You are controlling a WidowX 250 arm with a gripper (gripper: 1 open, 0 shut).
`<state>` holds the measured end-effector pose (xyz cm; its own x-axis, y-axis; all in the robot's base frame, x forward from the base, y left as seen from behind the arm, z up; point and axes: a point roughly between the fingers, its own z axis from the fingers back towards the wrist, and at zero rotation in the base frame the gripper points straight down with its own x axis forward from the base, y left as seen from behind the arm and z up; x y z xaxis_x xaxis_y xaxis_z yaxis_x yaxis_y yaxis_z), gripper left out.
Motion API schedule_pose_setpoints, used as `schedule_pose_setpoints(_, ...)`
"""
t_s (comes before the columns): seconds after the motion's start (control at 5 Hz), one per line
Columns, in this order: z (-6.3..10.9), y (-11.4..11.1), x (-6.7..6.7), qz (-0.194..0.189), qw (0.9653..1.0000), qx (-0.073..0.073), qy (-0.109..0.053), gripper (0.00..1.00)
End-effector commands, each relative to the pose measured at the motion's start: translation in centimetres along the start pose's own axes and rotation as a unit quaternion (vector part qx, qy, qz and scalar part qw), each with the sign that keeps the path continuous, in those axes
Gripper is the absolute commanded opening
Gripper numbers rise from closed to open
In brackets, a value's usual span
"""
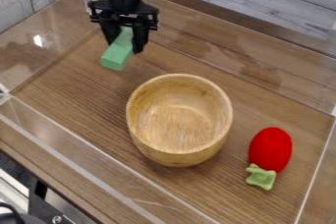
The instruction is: Remove the green block from the brown bowl and put it on the table
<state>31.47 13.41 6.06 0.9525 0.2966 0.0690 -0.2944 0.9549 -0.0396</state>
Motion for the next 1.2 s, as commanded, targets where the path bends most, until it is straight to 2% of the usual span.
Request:
schedule_pose_setpoints(0.0, 1.41, 0.46, 1.47, 0.003, 0.9995, 0.006, -0.030, 0.00)
schedule_pose_setpoints(1.0, 0.41, 0.60, 2.30, 0.005, 0.9997, 0.005, -0.022, 0.00)
